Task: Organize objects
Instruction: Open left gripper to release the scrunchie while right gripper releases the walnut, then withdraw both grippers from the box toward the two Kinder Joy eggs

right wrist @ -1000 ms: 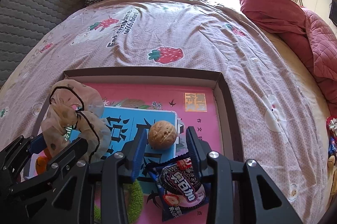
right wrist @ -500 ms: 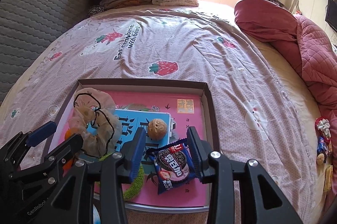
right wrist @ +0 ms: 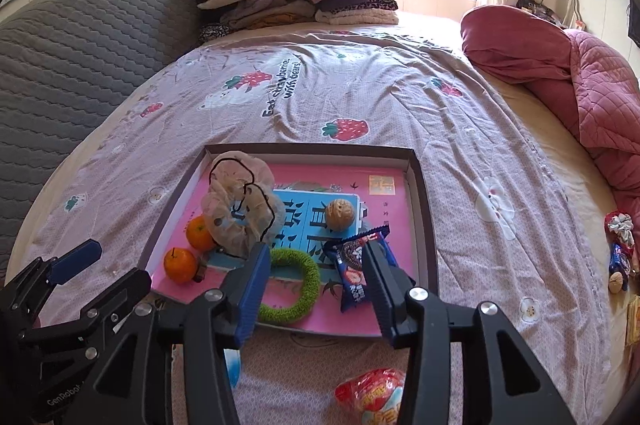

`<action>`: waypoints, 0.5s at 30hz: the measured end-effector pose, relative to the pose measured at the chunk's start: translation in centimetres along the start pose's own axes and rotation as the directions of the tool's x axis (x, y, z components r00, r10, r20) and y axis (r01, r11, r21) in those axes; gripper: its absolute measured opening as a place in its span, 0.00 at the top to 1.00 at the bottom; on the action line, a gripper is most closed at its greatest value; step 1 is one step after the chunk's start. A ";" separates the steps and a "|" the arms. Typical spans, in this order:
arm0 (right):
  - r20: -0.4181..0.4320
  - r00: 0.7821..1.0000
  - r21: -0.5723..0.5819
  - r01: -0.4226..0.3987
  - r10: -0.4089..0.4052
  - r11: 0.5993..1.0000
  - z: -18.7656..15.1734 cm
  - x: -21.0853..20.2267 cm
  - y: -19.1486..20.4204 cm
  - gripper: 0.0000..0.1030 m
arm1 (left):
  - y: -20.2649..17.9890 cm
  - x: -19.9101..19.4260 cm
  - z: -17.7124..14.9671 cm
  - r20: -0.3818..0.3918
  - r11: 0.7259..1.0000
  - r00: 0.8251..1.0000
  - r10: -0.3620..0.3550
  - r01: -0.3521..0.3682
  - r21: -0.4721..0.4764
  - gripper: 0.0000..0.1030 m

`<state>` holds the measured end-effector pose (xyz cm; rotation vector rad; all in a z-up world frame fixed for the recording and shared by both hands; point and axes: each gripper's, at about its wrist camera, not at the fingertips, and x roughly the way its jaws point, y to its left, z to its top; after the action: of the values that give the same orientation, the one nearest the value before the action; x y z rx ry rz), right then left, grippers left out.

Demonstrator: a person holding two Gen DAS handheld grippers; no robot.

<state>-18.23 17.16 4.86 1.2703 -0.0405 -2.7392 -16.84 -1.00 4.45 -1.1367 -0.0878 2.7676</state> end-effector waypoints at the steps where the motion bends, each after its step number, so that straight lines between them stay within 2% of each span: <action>1: 0.003 1.000 0.002 0.000 0.000 1.000 -0.3 -0.4 0.0 0.53 | -0.1 -0.4 -0.2 0.002 1.000 1.000 0.002 -0.002 0.003 0.26; 9: 0.028 0.999 -0.007 0.026 -0.026 1.000 -1.9 -3.2 0.4 0.49 | -0.3 -3.7 -1.7 0.015 1.000 1.000 0.008 -0.008 0.011 0.25; 15: 0.044 0.999 0.007 0.010 -0.011 1.000 -2.8 -5.2 0.2 0.47 | -0.6 -5.4 -2.7 0.021 1.000 1.000 0.016 -0.016 0.014 0.25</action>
<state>-12.78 17.67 6.99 1.2149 -0.0475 -2.7784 -11.10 -1.27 6.39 -1.1094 -0.0612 2.7898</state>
